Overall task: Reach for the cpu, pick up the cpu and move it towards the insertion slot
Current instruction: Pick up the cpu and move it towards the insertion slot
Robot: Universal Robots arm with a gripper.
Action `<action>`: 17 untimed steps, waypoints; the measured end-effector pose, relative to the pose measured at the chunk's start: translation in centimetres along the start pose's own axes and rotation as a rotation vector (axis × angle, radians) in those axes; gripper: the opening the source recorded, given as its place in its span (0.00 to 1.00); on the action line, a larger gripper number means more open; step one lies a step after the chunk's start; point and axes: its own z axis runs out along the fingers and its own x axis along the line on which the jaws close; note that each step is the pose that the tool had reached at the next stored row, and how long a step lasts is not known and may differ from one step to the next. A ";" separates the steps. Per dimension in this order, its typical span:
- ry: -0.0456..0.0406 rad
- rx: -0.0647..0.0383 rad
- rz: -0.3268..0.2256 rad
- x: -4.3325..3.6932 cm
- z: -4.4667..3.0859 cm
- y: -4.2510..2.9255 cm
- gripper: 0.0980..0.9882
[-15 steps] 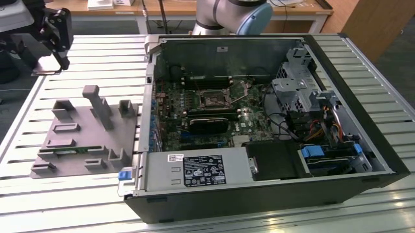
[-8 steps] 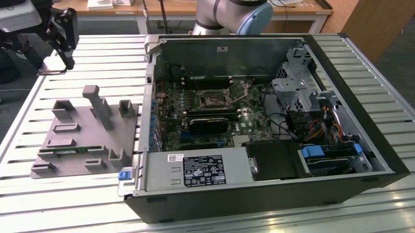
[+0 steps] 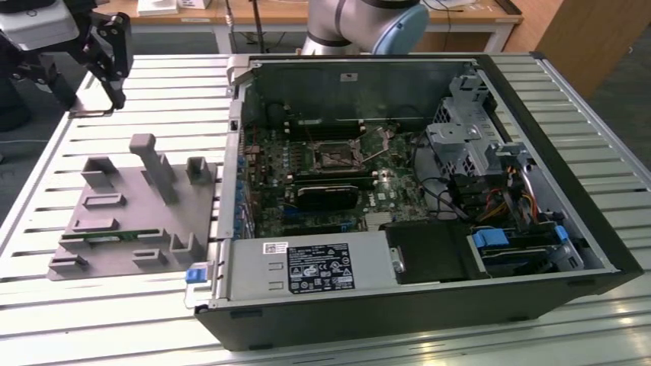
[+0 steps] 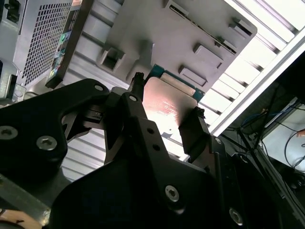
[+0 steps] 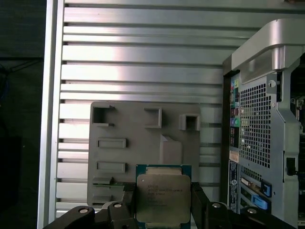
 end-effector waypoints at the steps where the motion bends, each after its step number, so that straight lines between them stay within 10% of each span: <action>1: -0.0001 0.000 0.000 -0.10 0.01 0.00 0.50; 17: -0.0001 0.000 0.000 -1.74 0.00 -0.02 0.50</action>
